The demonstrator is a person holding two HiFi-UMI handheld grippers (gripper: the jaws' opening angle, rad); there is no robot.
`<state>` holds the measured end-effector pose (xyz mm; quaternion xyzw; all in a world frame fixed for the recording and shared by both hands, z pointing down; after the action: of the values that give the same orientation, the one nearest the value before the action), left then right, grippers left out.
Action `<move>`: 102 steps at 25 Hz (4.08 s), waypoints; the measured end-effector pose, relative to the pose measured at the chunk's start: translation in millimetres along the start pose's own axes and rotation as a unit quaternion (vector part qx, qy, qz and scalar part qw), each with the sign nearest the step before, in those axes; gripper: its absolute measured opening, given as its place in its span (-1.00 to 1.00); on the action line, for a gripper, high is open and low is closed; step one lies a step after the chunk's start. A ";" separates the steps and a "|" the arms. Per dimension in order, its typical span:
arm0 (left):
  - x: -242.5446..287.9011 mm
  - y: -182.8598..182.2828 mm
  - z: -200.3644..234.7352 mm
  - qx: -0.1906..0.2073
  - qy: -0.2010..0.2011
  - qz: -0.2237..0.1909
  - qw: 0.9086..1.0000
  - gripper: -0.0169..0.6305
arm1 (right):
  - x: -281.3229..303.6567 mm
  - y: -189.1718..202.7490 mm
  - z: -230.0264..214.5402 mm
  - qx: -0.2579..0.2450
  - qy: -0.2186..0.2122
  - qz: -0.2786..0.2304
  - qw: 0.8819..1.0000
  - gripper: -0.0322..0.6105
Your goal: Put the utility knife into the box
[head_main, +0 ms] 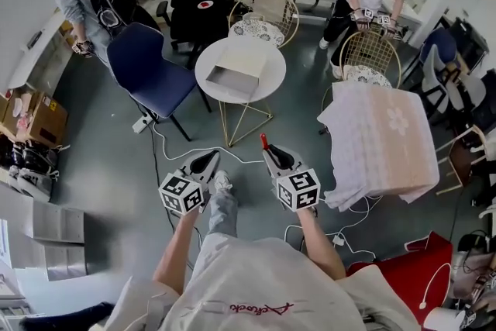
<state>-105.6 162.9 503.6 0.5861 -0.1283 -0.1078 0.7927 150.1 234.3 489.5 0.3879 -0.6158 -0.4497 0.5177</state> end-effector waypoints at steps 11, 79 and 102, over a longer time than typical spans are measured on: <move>56.3 -29.3 109.0 -0.010 0.022 0.008 1.000 -0.91 | 109.2 -31.0 -28.2 0.001 0.017 0.019 1.000 -0.66; 238.5 -122.0 401.4 -0.065 0.011 0.055 0.996 -0.91 | 442.5 -119.1 -158.6 0.018 0.007 0.109 0.994 -0.66; 233.7 -54.2 389.3 -0.147 -0.014 0.088 0.985 -0.91 | 446.1 -33.7 -154.1 0.037 -0.026 0.232 0.972 -0.66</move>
<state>-14.5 -278.9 578.8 0.4484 -0.1731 -0.0636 0.8746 229.8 -220.0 595.3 0.2413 -0.7186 -0.3042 0.5770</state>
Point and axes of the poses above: the fingertips, and each gripper's own axes: x forward along the fingers, z to its left, y out of its underside, the point moved 10 cm from there along -x, backward along the fingers, and after that the axes turned 11 degrees about y, right-handed, at the moved point
